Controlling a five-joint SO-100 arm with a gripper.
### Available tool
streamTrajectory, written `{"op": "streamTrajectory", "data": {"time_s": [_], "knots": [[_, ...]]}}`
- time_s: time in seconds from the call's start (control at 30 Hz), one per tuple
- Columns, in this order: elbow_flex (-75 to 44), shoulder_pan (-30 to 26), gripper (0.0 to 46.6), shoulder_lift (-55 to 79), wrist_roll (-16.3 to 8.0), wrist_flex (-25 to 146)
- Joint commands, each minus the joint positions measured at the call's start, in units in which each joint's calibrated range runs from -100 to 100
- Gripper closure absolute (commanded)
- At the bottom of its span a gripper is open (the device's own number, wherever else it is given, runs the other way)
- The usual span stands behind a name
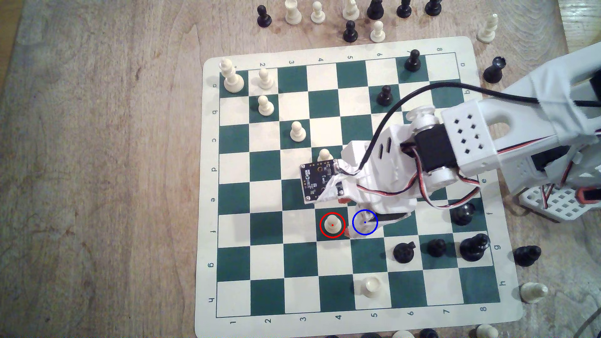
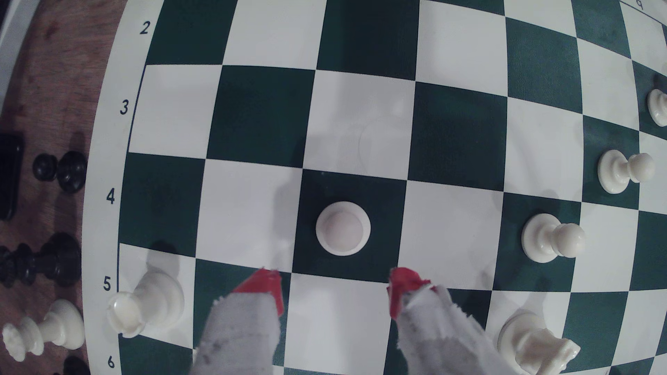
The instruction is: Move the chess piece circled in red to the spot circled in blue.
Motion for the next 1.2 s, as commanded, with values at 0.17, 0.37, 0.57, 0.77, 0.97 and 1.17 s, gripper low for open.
{"op": "streamTrajectory", "data": {"time_s": [0.17,0.37,0.57,0.77,0.97,1.17], "knots": [[-6.61,0.20,31.5,3.19,0.24,-3.10],[-8.42,1.06,31.8,6.08,0.49,-3.59],[-10.24,0.74,32.8,8.54,0.54,-3.67],[-10.78,-0.27,33.0,10.15,0.44,-3.92],[-12.23,-0.74,33.0,11.77,0.15,-4.33],[-14.05,-0.59,33.1,13.30,0.10,-4.33]]}}
